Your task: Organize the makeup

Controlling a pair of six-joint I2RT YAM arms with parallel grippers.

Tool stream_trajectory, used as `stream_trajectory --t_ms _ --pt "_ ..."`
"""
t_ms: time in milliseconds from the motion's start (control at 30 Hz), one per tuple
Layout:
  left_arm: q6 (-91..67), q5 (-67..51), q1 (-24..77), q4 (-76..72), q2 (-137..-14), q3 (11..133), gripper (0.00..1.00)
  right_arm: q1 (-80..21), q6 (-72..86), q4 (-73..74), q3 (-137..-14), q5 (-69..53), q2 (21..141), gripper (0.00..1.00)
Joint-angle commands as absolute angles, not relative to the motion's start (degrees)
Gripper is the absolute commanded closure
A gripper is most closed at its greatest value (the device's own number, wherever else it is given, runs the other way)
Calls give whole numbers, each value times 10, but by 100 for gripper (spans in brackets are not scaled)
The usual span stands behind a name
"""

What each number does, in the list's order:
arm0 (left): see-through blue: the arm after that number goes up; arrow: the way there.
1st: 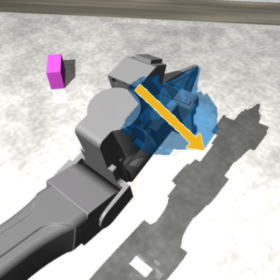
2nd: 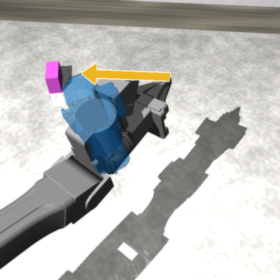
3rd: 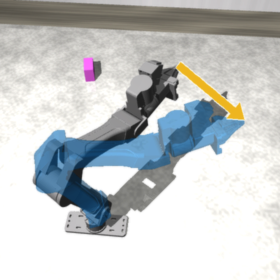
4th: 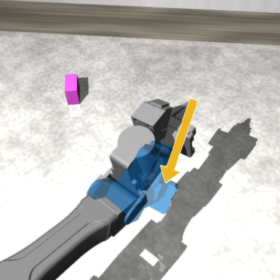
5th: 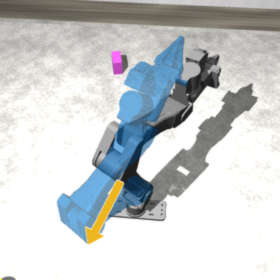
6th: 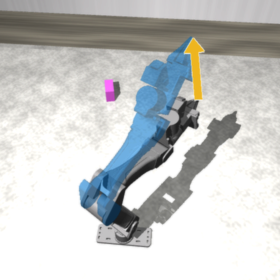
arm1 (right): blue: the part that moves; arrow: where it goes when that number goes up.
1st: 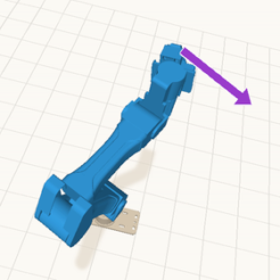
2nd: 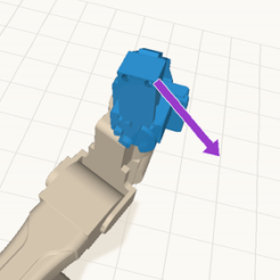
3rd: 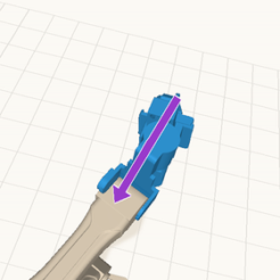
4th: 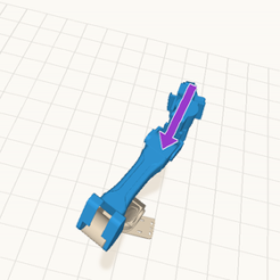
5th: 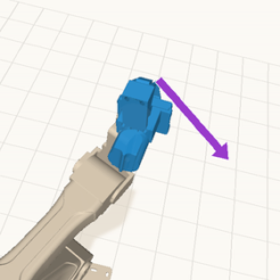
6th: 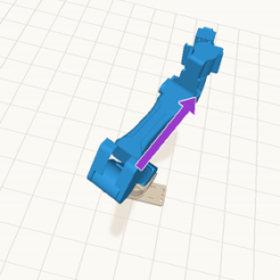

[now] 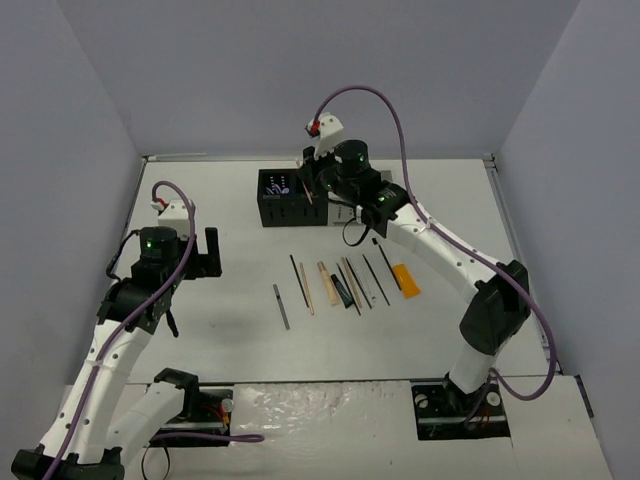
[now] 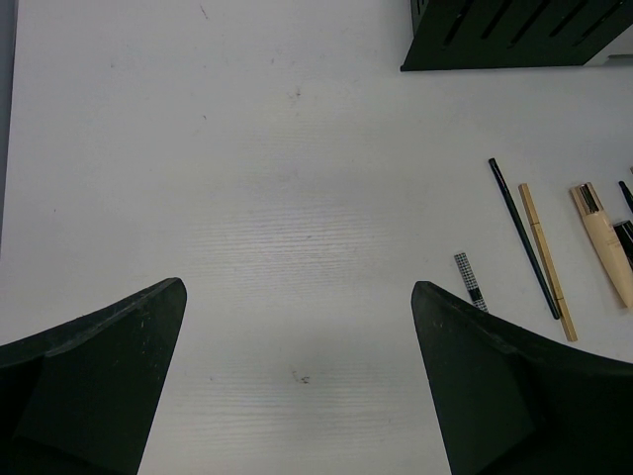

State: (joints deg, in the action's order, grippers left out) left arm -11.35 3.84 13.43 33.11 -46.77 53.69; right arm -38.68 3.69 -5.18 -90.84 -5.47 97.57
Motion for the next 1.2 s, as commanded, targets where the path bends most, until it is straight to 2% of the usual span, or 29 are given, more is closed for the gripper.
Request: stream_trajectory --t_ms 0,267,533,1167 --pt "-119 35 130 298 -464 552 3 -387 20 -252 -928 -95 1042 100" --pt "-121 28 130 294 -468 551 3 -387 -22 -401 -973 -97 1151 100" --pt "-122 22 128 292 -470 550 3 -386 -60 -435 -1027 -77 1236 100" --pt "-125 11 121 290 -474 549 3 -386 -75 -530 -1050 -14 1321 99"
